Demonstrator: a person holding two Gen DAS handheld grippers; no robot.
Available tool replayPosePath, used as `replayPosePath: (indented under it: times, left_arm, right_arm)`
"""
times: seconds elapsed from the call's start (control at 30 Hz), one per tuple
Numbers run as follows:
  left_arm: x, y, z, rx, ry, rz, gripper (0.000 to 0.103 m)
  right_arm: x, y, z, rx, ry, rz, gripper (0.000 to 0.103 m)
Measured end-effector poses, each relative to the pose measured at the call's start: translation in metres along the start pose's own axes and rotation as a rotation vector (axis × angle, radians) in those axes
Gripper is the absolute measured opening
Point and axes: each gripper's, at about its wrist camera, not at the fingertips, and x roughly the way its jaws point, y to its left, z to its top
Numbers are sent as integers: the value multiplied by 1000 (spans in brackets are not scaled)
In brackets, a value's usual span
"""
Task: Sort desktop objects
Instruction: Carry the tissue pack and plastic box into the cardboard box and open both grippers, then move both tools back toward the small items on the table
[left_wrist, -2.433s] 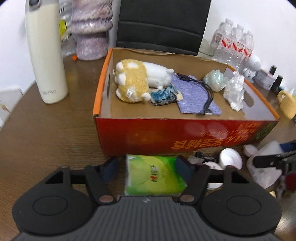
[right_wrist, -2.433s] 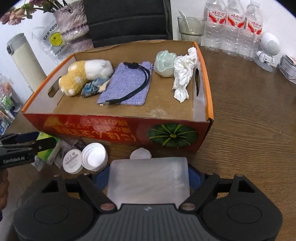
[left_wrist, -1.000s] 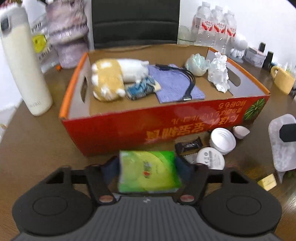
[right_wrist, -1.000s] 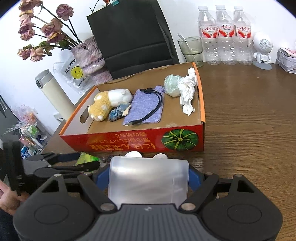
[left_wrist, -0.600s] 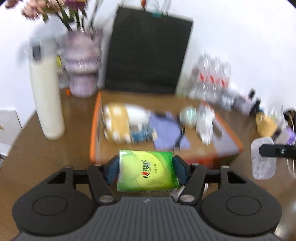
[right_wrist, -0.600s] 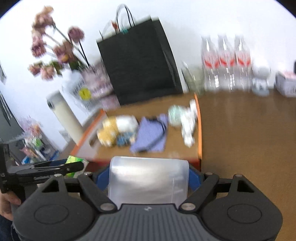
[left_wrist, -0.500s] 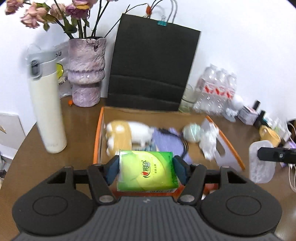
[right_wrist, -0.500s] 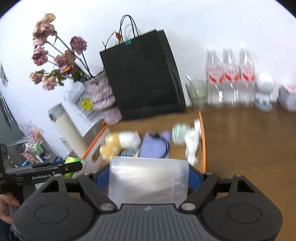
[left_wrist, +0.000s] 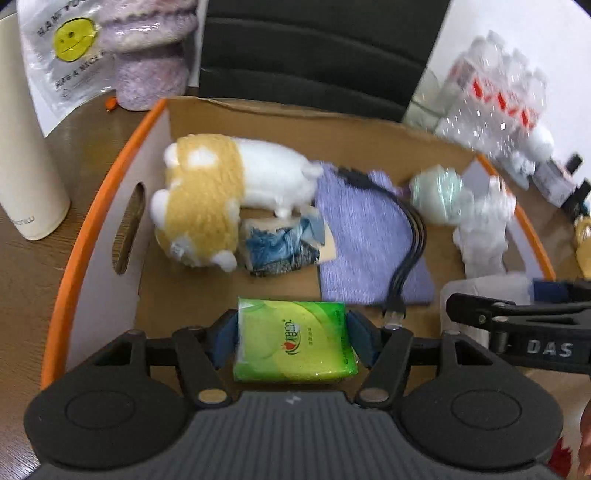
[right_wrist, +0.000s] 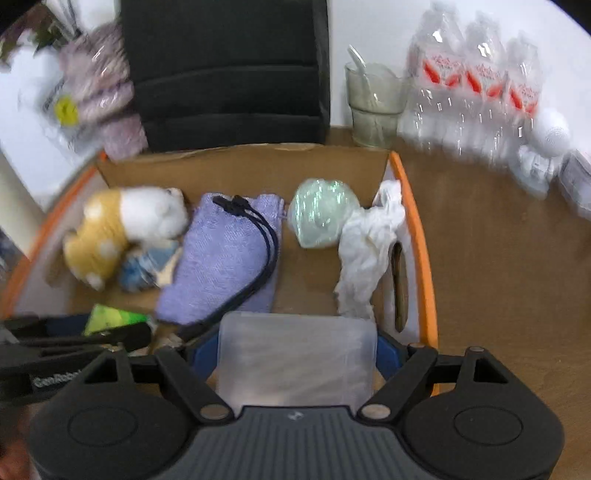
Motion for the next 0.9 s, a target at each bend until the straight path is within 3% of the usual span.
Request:
replayPosePath:
  times: [0.1, 0.17, 0.3, 0.43, 0.63, 0.8, 0.9]
  left_arm:
    - [0, -3, -1, 1, 22, 2, 70]
    - [0, -5, 0, -21, 53, -38, 73]
    - [-22, 1, 3, -2, 60, -104, 79]
    - [-64, 11, 11, 42, -22, -57, 86]
    - [-103, 20, 16, 95, -67, 81, 94]
    - [-139, 24, 0, 88, -266, 132, 95]
    - [-159, 19, -17, 112, -451, 158, 99]
  right_arm:
    - [1, 2, -1, -12, 15, -22, 83]
    - [1, 3, 2, -11, 44, -24, 82]
    - [-15, -8, 7, 36, 75, 39, 86]
    - [-47, -23, 14, 63, 46, 113, 90]
    - [-88, -21, 23, 75, -5, 187, 92]
    - [-113, -10, 13, 66, -126, 240, 92]
    - [-133, -4, 0, 41, -299, 225, 92]
